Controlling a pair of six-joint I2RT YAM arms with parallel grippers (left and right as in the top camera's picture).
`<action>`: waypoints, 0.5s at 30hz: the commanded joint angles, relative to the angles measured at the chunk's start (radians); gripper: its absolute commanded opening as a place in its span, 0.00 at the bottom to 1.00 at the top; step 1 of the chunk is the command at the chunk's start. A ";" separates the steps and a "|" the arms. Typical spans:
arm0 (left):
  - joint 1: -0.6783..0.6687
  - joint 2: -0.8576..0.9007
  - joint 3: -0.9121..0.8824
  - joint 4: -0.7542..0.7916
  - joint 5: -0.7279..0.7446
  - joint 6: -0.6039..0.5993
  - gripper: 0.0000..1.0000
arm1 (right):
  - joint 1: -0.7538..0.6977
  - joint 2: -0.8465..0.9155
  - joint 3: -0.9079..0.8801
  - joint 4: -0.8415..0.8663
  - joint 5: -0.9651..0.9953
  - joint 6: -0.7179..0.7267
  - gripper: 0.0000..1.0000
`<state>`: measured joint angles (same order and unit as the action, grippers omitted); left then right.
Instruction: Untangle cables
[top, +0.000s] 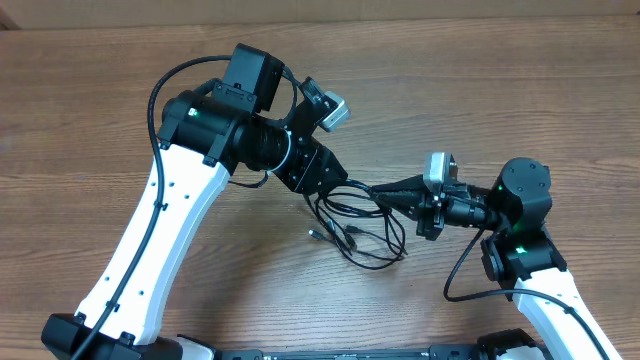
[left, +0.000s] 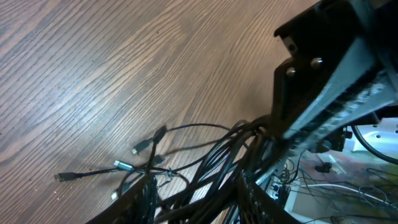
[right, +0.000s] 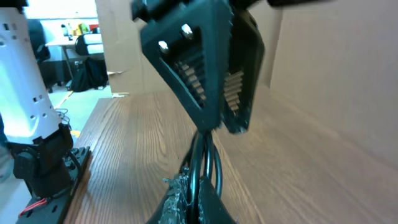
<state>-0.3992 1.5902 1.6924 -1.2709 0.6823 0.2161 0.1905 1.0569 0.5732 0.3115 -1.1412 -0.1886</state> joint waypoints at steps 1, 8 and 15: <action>-0.002 0.009 0.025 0.000 0.025 0.012 0.42 | -0.001 -0.007 0.011 0.066 -0.043 0.008 0.04; -0.004 0.009 0.025 -0.001 0.026 0.011 0.43 | -0.001 -0.008 0.011 0.087 -0.043 0.008 0.04; -0.042 0.009 0.025 0.000 0.024 0.013 0.44 | -0.001 -0.007 0.011 0.159 -0.043 0.045 0.04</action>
<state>-0.4149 1.5902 1.6924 -1.2701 0.6888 0.2161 0.1905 1.0569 0.5728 0.4282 -1.1763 -0.1810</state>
